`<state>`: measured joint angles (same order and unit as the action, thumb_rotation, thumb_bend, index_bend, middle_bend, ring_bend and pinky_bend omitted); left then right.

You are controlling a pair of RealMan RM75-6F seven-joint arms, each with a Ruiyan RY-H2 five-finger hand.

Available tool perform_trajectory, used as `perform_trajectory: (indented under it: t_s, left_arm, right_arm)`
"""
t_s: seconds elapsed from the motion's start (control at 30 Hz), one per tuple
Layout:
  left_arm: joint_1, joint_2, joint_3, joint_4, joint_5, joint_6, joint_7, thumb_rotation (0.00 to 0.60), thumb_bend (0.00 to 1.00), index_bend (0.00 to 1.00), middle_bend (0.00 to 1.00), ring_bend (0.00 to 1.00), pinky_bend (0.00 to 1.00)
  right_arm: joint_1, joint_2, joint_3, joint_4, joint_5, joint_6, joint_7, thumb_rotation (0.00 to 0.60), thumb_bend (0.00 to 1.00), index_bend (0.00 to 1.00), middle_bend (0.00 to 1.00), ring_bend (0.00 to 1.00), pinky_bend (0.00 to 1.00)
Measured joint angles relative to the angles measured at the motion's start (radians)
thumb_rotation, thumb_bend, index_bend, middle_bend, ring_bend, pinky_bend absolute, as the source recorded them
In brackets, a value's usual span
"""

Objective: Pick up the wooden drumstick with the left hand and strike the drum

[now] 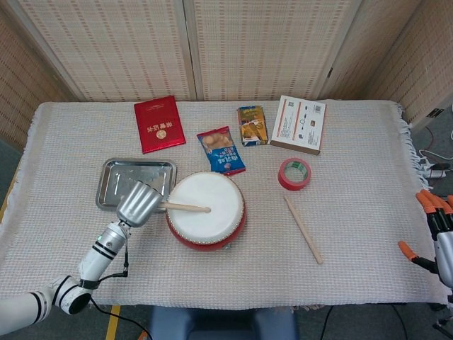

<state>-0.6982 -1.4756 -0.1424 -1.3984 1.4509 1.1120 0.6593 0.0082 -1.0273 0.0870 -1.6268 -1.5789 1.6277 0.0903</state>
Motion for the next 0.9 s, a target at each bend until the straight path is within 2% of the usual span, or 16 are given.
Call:
perform_trajectory:
  t_s: [0.3, 0.4, 0.57, 0.67, 0.73, 0.9]
  left_arm:
    - [0.015, 0.05, -0.077, -0.149, -0.129, 0.006, -0.192, 0.6, 0.48, 1.0, 1.0, 1.0, 1.0]
    - [0.007, 0.053, -0.064, -0.133, -0.118, -0.006, -0.159, 0.6, 0.48, 1.0, 1.0, 1.0, 1.0]
    - [-0.018, 0.022, -0.011, -0.037, -0.085, -0.042, 0.011, 0.6, 0.48, 1.0, 1.0, 1.0, 1.0]
    - [-0.026, 0.017, 0.006, -0.013, -0.085, -0.062, 0.059, 0.6, 0.48, 1.0, 1.0, 1.0, 1.0]
    - [-0.025, 0.019, 0.0, -0.027, -0.097, -0.061, 0.044, 0.6, 0.48, 1.0, 1.0, 1.0, 1.0]
    - [-0.01, 0.043, -0.052, -0.111, -0.162, -0.05, -0.122, 0.6, 0.48, 1.0, 1.0, 1.0, 1.0]
  right_arm:
    - [-0.006, 0.0, -0.003, 0.008, -0.003, 0.009, 0.013, 0.6, 0.19, 0.03, 0.05, 0.0, 0.0]
    - [-0.004, -0.002, -0.004, 0.01, -0.002, 0.004, 0.016, 0.6, 0.2, 0.03, 0.05, 0.0, 0.0]
    - [0.001, -0.005, -0.005, 0.01, 0.001, -0.006, 0.017, 0.6, 0.2, 0.03, 0.05, 0.0, 0.0]
    - [0.001, -0.006, -0.005, 0.01, 0.001, -0.004, 0.018, 0.6, 0.19, 0.03, 0.05, 0.0, 0.0]
    - [0.0, -0.007, -0.005, 0.011, 0.0, -0.001, 0.018, 0.6, 0.19, 0.03, 0.05, 0.0, 0.0]
    - [-0.004, -0.005, -0.009, 0.011, 0.001, -0.002, 0.016, 0.6, 0.2, 0.03, 0.05, 0.0, 0.0]
